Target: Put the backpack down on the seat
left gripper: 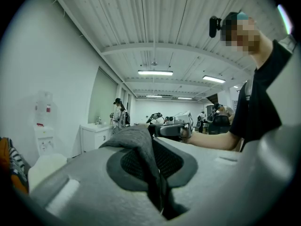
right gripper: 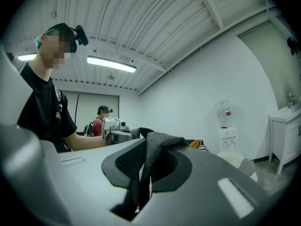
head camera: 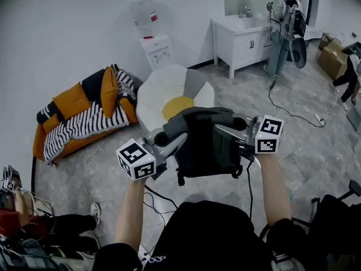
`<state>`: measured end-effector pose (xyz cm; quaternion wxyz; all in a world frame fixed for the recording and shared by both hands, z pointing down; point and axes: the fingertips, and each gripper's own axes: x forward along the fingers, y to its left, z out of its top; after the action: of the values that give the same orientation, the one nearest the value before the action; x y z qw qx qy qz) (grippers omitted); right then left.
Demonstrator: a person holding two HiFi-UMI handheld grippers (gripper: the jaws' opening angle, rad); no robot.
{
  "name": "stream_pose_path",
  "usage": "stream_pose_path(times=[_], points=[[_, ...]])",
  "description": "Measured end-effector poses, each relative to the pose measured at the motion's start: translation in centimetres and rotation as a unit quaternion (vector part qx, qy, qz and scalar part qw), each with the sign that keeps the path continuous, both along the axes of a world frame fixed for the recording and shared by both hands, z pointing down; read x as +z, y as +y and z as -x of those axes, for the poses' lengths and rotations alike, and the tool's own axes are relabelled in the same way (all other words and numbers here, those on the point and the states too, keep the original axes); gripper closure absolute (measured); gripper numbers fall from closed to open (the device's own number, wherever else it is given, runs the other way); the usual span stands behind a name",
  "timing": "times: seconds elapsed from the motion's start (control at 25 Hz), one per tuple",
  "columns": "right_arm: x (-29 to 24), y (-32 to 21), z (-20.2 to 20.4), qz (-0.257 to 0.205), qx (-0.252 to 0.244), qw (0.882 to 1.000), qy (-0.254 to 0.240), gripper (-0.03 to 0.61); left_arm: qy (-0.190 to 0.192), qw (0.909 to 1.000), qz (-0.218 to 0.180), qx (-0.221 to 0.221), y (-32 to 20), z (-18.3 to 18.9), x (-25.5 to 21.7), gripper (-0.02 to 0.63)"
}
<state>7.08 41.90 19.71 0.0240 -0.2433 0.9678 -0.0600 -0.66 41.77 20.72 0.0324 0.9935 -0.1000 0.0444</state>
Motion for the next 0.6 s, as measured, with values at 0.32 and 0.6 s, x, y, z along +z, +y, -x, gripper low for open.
stream_pose_path(times=[0.32,0.6], points=[[-1.1,0.7,0.2,-0.031,-0.009,0.999,-0.007,0.541,-0.004,0.9993,-0.020,-0.032,1.0,0.0,-0.9,0.581],[-1.0,1.0,0.5,-0.034,-0.033,0.999,-0.003,0.541,0.000,0.9980,-0.025,-0.057,1.5,0.3,-0.8,0.581]])
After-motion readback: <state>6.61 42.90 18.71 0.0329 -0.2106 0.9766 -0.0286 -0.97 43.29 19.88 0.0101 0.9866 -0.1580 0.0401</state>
